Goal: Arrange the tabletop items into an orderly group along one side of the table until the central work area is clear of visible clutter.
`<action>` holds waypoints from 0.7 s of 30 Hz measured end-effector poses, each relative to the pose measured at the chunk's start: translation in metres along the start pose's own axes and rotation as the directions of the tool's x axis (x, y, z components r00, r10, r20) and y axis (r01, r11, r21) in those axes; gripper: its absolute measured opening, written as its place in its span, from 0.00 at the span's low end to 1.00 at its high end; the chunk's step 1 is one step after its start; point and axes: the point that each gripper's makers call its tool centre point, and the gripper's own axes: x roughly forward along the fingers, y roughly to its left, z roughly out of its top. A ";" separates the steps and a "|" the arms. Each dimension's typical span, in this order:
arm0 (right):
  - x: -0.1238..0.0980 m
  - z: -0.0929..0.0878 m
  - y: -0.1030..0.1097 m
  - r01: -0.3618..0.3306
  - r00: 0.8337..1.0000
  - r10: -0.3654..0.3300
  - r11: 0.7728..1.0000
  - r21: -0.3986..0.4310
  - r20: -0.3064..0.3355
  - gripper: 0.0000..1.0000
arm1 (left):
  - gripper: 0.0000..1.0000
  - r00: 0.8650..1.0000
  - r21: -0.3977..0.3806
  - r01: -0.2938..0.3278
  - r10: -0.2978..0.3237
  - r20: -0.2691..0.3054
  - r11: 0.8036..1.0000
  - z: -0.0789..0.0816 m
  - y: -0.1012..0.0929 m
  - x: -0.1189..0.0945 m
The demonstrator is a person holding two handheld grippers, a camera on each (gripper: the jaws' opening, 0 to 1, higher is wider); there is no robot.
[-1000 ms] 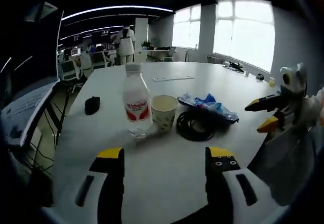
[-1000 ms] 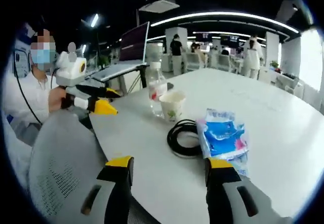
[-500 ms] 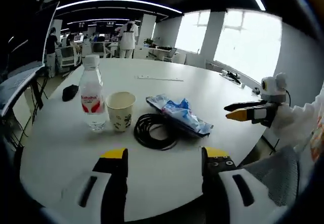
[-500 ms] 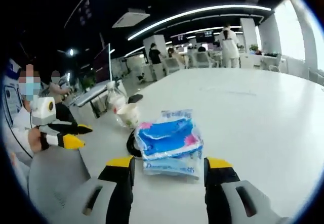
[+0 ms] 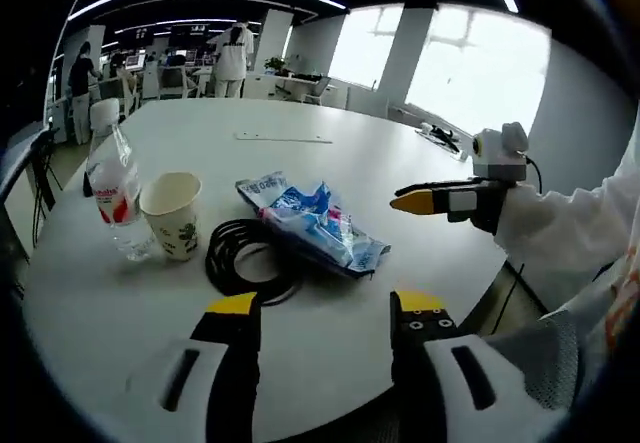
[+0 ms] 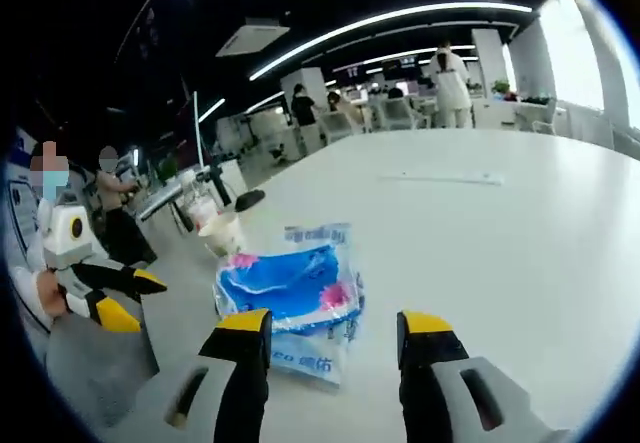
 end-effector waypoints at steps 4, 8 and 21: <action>0.009 0.003 -0.006 -0.027 0.999 0.026 0.999 -0.035 -0.026 0.48 | 0.48 1.000 -0.037 -0.016 0.016 0.005 0.999 0.005 0.005 0.006; 0.020 0.011 -0.010 -0.052 0.999 0.051 0.998 -0.021 -0.018 0.45 | 0.46 0.999 -0.020 -0.005 0.004 -0.037 1.000 0.004 -0.003 0.017; 0.071 0.014 -0.005 -0.183 0.978 0.175 0.981 -0.067 -0.117 0.35 | 0.40 0.996 -0.121 -0.057 0.048 -0.078 0.991 0.005 -0.006 0.054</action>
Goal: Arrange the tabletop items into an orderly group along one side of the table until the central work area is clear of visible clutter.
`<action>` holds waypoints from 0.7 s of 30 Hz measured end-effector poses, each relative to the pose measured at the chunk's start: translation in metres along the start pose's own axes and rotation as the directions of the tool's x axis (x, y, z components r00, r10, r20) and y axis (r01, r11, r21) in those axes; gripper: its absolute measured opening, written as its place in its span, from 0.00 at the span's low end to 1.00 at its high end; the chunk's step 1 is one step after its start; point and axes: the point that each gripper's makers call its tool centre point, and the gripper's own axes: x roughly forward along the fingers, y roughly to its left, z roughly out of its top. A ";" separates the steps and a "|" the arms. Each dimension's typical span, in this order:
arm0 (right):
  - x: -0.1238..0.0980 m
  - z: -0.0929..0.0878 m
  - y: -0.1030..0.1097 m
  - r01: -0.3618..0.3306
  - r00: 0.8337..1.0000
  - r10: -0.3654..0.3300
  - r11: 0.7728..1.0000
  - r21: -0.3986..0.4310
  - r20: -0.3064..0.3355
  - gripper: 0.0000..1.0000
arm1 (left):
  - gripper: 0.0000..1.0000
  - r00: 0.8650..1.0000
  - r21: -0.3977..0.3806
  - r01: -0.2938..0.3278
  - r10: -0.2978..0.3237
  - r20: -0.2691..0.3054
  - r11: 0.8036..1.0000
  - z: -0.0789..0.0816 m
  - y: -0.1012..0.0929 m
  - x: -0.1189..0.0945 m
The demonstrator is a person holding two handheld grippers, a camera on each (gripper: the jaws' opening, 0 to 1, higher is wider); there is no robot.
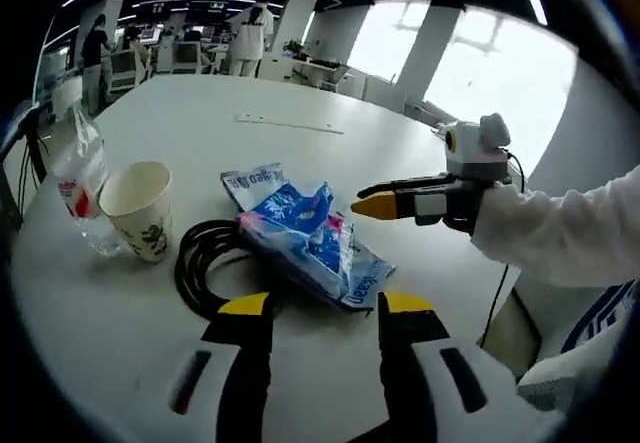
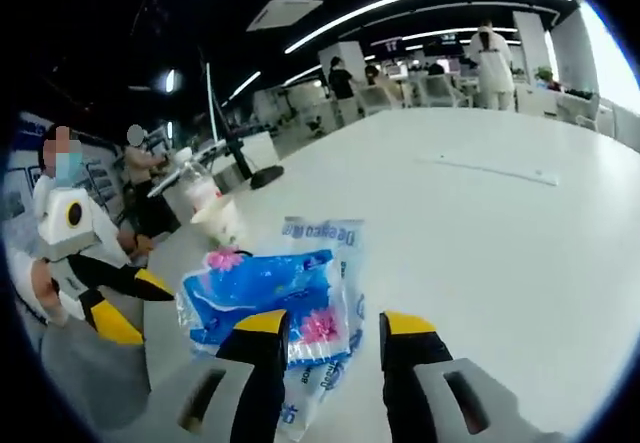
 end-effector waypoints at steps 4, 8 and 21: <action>0.008 -0.011 0.013 -0.063 0.997 0.059 0.994 -0.092 -0.045 0.33 | 0.36 1.000 -0.059 -0.029 0.029 0.001 0.998 0.001 0.004 0.006; 0.013 -0.023 0.004 -0.030 0.997 0.027 0.999 -0.034 -0.071 0.33 | 0.32 0.999 -0.092 -0.032 0.031 -0.011 0.995 0.000 0.001 0.013; 0.016 -0.025 0.011 -0.044 0.997 0.044 0.999 -0.004 -0.059 0.02 | 0.11 0.997 -0.114 -0.050 0.043 -0.061 0.992 -0.005 0.004 0.025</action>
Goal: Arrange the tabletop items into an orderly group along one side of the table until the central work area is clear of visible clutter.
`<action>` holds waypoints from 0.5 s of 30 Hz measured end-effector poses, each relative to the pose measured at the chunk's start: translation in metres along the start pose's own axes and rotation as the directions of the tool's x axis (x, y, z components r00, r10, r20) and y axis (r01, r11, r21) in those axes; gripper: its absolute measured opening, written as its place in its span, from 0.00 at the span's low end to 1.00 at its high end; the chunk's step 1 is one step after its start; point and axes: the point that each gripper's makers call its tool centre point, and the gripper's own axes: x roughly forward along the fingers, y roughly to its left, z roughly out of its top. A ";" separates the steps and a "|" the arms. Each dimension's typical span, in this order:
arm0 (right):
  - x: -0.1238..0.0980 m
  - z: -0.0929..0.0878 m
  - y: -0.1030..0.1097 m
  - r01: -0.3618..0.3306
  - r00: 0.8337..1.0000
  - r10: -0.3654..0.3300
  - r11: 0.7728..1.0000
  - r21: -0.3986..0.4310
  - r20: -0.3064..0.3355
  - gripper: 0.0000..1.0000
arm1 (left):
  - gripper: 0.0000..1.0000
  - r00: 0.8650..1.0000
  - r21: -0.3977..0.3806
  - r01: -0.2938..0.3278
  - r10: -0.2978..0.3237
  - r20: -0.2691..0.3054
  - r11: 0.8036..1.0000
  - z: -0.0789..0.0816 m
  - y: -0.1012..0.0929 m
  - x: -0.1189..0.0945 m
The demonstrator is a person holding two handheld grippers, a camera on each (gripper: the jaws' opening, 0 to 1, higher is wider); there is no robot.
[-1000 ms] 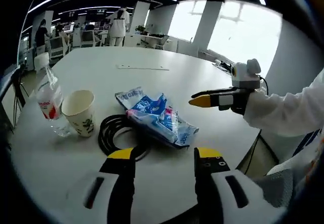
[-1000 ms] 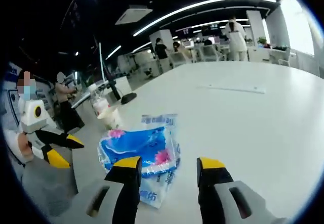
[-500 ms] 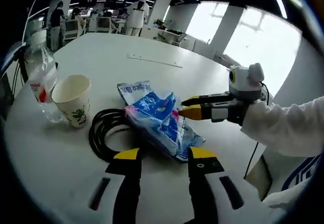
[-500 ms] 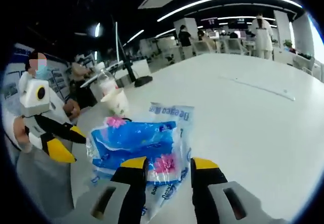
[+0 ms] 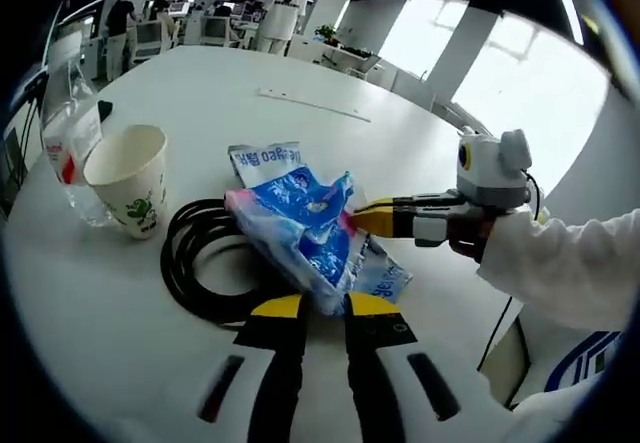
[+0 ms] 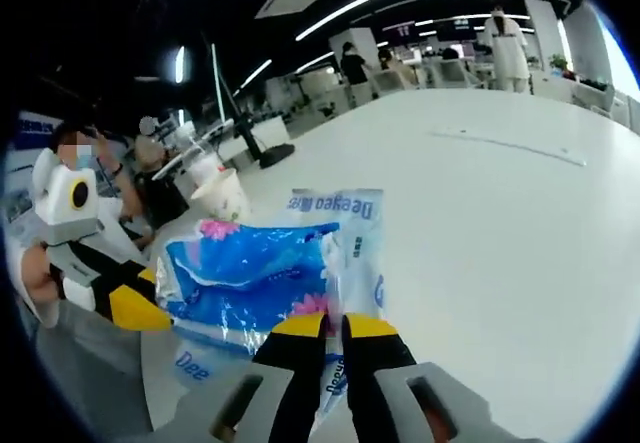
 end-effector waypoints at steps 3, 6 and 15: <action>-0.003 0.003 0.002 0.003 1.000 -0.004 1.000 0.024 0.011 0.00 | 0.10 1.000 -0.011 -0.014 0.014 0.005 1.000 0.001 0.004 0.000; -0.005 0.003 0.002 -0.005 1.000 0.004 0.999 0.047 0.025 0.00 | 0.08 1.000 -0.019 -0.028 0.028 0.008 0.999 0.001 0.009 -0.003; -0.023 0.003 0.018 -0.032 0.997 0.023 0.993 0.117 0.074 0.00 | 0.01 0.999 -0.075 -0.033 0.035 0.036 0.997 0.002 0.018 -0.011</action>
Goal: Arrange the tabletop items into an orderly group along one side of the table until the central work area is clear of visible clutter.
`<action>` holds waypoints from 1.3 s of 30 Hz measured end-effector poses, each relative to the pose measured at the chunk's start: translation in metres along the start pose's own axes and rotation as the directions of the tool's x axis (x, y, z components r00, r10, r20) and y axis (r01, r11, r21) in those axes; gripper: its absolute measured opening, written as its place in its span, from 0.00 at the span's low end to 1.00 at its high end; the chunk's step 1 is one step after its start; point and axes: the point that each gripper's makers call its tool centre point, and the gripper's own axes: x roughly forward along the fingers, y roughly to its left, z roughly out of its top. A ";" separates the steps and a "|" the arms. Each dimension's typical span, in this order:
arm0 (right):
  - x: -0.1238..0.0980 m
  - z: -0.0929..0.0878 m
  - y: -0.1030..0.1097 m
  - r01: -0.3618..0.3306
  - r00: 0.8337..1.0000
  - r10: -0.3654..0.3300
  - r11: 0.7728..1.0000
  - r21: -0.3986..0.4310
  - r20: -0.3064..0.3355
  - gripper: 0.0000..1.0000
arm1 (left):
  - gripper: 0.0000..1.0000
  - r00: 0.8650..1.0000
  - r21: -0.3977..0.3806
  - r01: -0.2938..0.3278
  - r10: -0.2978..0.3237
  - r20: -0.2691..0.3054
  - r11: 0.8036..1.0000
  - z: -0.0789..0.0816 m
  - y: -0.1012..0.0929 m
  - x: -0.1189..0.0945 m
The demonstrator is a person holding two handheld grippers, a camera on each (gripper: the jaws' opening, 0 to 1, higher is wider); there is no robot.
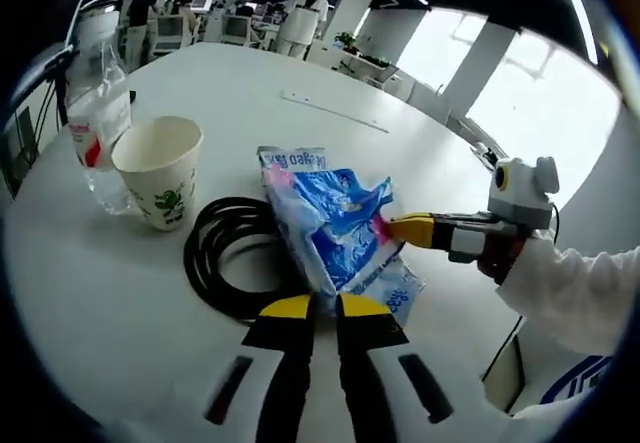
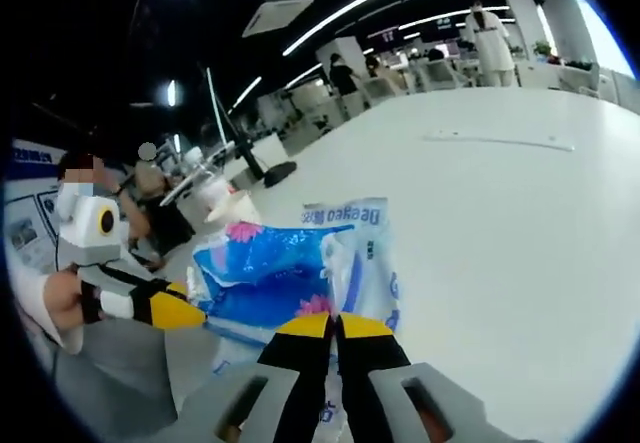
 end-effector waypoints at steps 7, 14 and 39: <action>-0.016 -0.004 0.005 0.005 0.999 -0.008 0.998 0.063 0.040 0.00 | 0.00 1.000 0.001 0.025 -0.025 0.005 1.000 0.004 -0.004 -0.001; -0.034 0.001 0.002 0.031 0.996 -0.040 0.994 0.106 0.080 0.00 | 0.00 0.998 0.080 0.053 -0.052 -0.017 0.995 0.009 -0.019 0.004; -0.121 -0.008 -0.071 0.223 0.937 -0.296 0.916 0.333 0.186 0.00 | 0.00 0.972 0.295 0.190 -0.137 -0.189 0.936 0.008 -0.108 0.062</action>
